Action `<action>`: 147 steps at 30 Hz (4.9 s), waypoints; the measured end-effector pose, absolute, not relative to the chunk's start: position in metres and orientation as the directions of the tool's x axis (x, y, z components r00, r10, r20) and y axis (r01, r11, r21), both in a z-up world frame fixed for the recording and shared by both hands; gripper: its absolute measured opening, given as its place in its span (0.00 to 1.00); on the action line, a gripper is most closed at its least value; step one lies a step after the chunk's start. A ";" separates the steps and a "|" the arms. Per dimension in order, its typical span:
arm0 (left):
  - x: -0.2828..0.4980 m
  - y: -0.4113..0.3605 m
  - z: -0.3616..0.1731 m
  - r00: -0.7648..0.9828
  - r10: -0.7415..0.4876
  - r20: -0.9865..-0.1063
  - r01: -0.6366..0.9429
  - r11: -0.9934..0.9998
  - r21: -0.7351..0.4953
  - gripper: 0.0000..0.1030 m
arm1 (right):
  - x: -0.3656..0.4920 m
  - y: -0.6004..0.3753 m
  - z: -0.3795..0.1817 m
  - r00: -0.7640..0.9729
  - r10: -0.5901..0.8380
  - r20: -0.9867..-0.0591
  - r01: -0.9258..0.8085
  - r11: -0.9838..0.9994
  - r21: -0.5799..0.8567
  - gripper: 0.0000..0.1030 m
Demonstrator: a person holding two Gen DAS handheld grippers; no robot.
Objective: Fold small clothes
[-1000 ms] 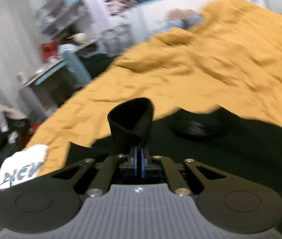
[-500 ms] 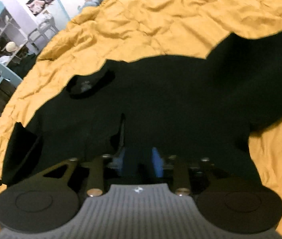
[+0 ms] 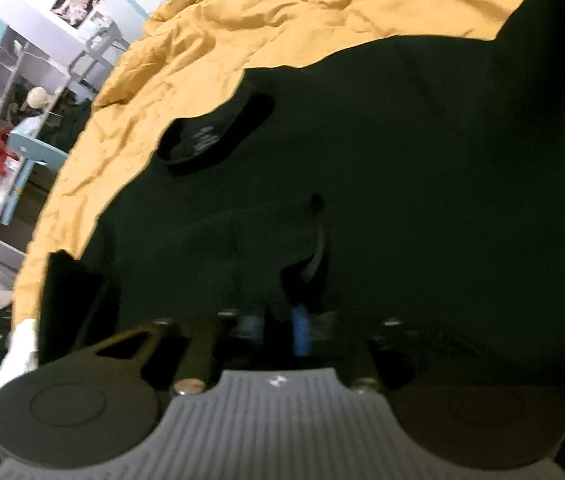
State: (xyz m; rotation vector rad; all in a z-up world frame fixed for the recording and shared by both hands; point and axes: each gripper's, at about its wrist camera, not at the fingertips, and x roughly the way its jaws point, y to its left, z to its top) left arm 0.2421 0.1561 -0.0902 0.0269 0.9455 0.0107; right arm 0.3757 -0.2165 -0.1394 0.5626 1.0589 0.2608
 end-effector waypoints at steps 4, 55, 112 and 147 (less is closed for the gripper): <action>0.264 0.154 -0.094 0.618 -0.002 -0.786 -0.003 1.000 -0.005 0.70 | 0.384 -0.208 -0.106 0.521 0.471 -0.712 0.001 0.834 0.552 0.03; 0.285 0.196 -0.060 0.682 -0.203 -0.702 -0.016 0.956 -0.291 0.69 | 0.376 -0.336 -0.107 0.592 0.303 -0.747 0.156 0.866 0.475 0.38; 0.328 0.102 -0.081 0.607 0.067 -0.792 -0.233 0.968 -0.097 0.38 | 0.306 -0.718 -0.129 0.766 -0.152 -0.625 0.630 0.372 0.682 0.33; 0.269 0.132 -0.055 0.696 -0.337 -0.635 -0.083 0.840 -0.536 0.29 | 0.341 -0.111 -0.096 0.570 0.402 -0.716 -0.366 0.905 0.217 0.02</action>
